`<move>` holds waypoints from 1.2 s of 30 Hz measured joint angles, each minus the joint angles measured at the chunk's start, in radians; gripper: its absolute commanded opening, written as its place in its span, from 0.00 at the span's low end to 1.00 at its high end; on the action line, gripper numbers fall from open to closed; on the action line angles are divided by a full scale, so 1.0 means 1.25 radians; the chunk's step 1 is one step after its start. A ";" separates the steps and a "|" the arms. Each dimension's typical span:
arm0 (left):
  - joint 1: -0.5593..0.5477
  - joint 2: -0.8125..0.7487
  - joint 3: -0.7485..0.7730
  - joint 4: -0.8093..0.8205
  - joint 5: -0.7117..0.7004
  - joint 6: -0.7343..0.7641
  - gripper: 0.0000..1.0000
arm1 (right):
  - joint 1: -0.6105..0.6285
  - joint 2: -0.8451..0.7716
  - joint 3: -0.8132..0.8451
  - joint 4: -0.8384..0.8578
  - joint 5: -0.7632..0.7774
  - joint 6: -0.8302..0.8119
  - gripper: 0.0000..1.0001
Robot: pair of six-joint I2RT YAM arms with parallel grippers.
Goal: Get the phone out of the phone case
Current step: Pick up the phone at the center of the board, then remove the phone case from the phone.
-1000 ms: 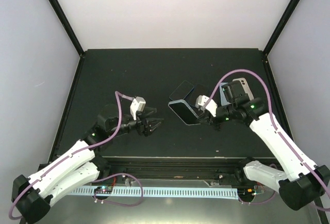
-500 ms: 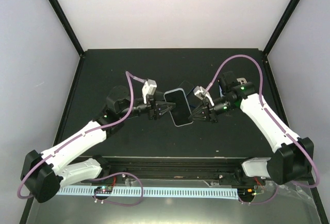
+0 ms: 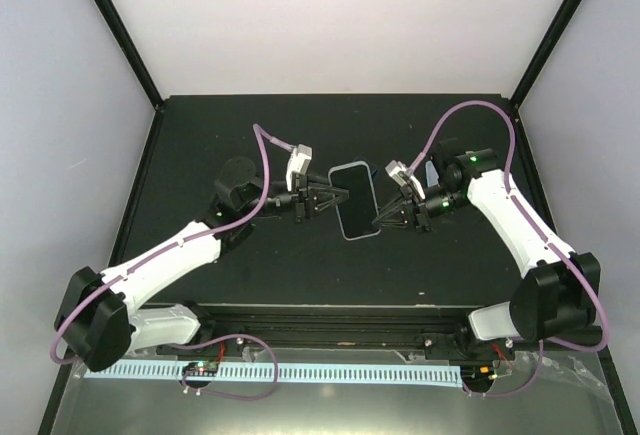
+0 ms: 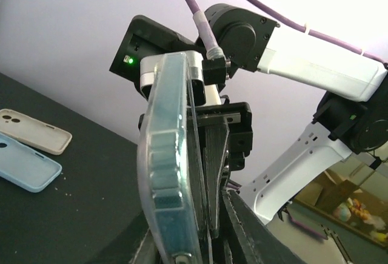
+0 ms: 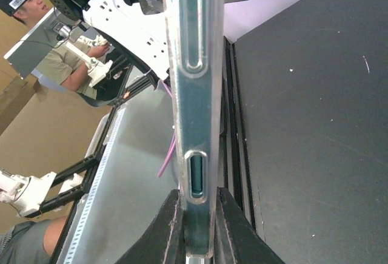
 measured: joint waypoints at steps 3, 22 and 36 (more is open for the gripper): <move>0.002 0.018 0.014 0.013 0.010 -0.018 0.17 | -0.001 -0.002 0.000 0.006 -0.005 0.009 0.01; 0.021 0.023 0.005 0.063 0.131 -0.074 0.01 | 0.025 -0.303 -0.140 0.215 0.198 0.135 0.46; 0.024 -0.004 0.005 0.068 0.185 -0.078 0.01 | 0.213 -0.302 -0.120 0.289 0.348 0.183 0.35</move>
